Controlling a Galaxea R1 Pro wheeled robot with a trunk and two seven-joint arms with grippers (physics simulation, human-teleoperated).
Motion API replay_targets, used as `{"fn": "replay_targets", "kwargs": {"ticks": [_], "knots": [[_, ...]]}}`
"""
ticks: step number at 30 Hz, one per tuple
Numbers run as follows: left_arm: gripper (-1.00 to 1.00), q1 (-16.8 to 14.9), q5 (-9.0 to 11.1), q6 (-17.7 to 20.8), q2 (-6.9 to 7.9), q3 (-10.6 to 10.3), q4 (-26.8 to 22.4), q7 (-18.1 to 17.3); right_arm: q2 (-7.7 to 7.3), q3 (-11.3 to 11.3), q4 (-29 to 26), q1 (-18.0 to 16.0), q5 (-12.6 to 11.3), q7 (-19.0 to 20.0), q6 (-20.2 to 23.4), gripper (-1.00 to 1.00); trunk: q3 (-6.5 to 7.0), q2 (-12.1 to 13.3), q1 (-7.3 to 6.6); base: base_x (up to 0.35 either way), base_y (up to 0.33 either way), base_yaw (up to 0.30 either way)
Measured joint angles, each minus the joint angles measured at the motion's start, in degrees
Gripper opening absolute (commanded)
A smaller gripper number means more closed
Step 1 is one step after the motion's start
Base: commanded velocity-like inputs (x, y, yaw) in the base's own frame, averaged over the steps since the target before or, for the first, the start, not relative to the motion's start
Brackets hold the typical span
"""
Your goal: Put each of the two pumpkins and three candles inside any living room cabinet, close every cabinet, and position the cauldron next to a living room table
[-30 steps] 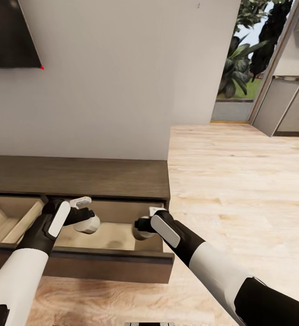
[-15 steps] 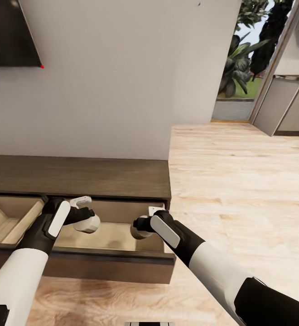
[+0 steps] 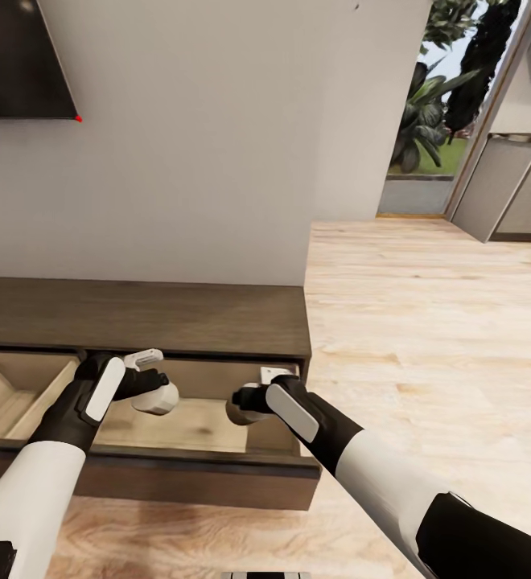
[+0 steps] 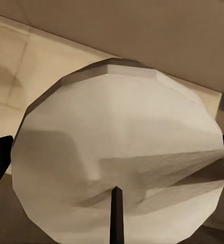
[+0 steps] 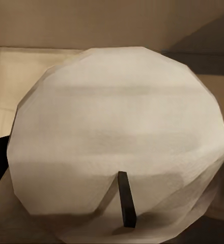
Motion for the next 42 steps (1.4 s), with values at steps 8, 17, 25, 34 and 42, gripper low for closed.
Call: {"fn": "replay_targets", "kwargs": {"ticks": [8,17,25,34,42], "knots": [[-1.0,0.0,0.0,0.0,-0.05,0.0,0.1,-0.2,0.0,0.1,0.2,0.0,0.1,1.9,0.0,-1.0,0.0,0.0,-0.01,0.052,0.005,0.0],[-1.0,0.0,0.0,0.0,-0.08,0.1,0.2,-0.2,0.0,0.2,0.3,0.0,0.1,2.0,-0.1,-1.0,0.0,0.0,0.0,0.078,-0.006,0.0],[-1.0,0.0,0.1,0.0,-0.08,0.1,0.2,-0.2,0.0,0.2,0.4,0.0,0.1,2.0,-0.1,-1.0,0.0,0.0,0.0,0.004,-0.067,0.0],[-1.0,0.0,0.0,0.0,-0.08,0.1,0.1,-0.2,0.0,0.2,0.3,0.0,0.1,2.0,-0.1,-1.0,0.0,0.0,0.0,0.0,-0.005,0.0],[-1.0,0.0,0.0,0.0,-0.08,0.1,0.1,-0.2,0.0,0.2,0.3,0.0,0.1,2.0,0.0,-1.0,-1.33,-0.1,0.16,0.0,0.0,0.0]]}}
